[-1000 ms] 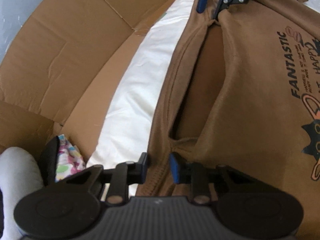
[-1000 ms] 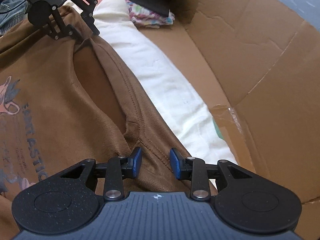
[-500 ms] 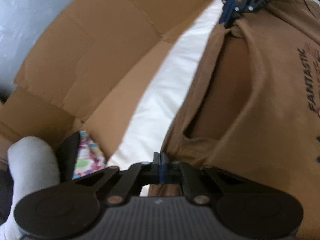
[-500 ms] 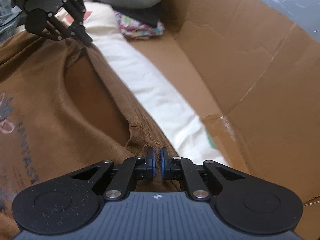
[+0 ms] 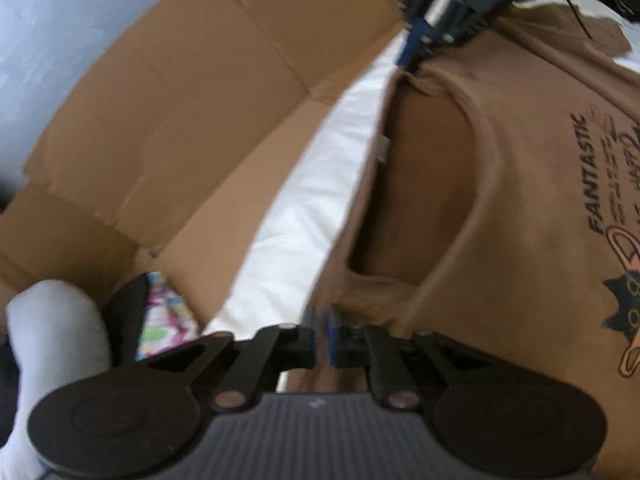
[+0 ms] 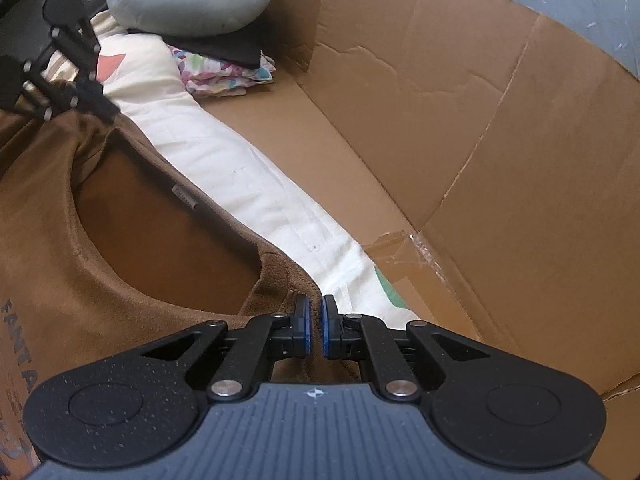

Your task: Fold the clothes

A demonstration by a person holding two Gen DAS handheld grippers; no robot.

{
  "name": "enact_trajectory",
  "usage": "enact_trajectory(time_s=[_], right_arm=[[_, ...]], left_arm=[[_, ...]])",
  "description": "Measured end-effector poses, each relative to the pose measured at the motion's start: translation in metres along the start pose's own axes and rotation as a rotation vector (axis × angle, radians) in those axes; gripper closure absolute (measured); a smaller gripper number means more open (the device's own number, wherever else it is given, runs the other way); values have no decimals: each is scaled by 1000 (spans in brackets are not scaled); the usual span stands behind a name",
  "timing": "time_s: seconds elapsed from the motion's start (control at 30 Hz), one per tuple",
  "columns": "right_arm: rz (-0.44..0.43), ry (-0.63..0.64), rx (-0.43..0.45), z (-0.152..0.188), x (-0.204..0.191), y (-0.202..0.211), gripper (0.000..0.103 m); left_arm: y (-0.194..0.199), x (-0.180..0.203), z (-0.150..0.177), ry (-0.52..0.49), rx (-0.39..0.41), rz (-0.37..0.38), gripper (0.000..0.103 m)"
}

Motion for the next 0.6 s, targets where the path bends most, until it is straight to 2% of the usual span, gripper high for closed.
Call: enact_trajectory(time_s=[0.1, 0.2, 0.27, 0.3, 0.4, 0.47, 0.6], right_arm=[[1, 1, -2, 1, -1, 0, 99], [-3, 0, -3, 2, -1, -1, 99], [-4, -6, -6, 3, -1, -2, 99], [-5, -9, -6, 4, 0, -2, 99], [-5, -23, -10, 6, 0, -5, 99], [-2, -29, -9, 7, 0, -7, 99], [18, -41, 21, 2, 4, -4, 99]], left_arm=[[-10, 4, 1, -7, -19, 34, 82], [-20, 8, 2, -14, -37, 69, 82], [-26, 9, 3, -5, -48, 95, 86], [-28, 10, 4, 4, -50, 112, 91], [-31, 15, 5, -22, -42, 123, 94], [-31, 14, 5, -19, -39, 123, 95], [-23, 3, 5, 60, -8, 85, 98]])
Point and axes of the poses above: each gripper's, at about its wrist camera, not at the fingertips, and y roughly against the way its jaws point, x to its right, z to its underside, the point moved 6 cm from there along -y, roughly the way its jaws point, and after that the axes turned 13 degrees about x, right-handed, at the moved point
